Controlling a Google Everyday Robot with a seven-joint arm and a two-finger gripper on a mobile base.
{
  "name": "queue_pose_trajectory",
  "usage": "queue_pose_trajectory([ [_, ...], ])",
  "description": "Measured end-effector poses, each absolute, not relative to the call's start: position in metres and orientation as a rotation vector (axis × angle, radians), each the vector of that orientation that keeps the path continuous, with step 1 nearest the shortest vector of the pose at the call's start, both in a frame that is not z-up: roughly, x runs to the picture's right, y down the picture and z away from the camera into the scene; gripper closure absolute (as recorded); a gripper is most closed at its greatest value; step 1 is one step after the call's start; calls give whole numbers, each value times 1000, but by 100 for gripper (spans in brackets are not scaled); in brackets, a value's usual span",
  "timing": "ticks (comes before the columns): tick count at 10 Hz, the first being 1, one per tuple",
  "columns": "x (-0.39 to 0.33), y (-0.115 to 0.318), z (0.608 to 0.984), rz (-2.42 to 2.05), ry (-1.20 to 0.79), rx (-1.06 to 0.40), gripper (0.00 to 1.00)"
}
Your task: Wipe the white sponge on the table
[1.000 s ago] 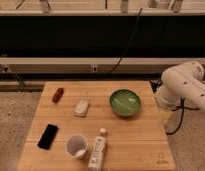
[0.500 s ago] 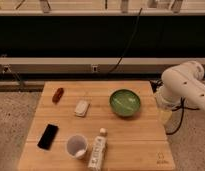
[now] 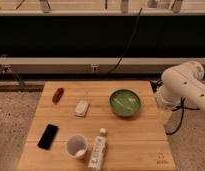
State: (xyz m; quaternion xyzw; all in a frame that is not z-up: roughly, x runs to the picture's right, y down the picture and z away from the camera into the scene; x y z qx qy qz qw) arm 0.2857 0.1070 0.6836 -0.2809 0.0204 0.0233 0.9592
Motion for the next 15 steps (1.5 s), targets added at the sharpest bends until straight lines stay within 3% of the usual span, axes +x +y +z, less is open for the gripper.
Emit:
queue_pose_trajectory([
  [4, 276, 104, 688, 26, 42, -561, 20],
  [15, 144, 72, 724, -180, -1, -498, 20],
])
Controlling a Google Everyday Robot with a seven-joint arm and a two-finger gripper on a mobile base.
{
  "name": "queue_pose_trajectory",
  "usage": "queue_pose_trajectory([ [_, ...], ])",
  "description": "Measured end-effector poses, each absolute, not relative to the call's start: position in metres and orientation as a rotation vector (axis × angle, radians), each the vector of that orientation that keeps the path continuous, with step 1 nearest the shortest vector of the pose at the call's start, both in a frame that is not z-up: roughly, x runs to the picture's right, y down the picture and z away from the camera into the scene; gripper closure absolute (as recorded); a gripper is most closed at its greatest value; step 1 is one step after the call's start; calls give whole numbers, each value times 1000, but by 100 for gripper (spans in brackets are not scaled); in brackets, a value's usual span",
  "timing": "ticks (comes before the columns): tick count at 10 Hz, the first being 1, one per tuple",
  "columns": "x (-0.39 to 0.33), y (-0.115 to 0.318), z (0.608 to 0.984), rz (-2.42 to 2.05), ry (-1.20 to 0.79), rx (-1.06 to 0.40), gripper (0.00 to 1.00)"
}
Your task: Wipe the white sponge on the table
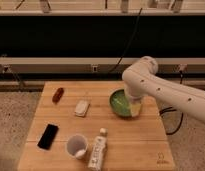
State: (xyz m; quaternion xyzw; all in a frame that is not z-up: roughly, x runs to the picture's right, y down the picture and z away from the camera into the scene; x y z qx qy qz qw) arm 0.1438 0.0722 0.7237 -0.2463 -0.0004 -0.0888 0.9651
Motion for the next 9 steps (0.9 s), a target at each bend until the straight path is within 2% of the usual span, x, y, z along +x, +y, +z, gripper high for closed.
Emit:
queue_pose_trajectory([
  [9, 52, 63, 757, -347, -120, -473, 20],
])
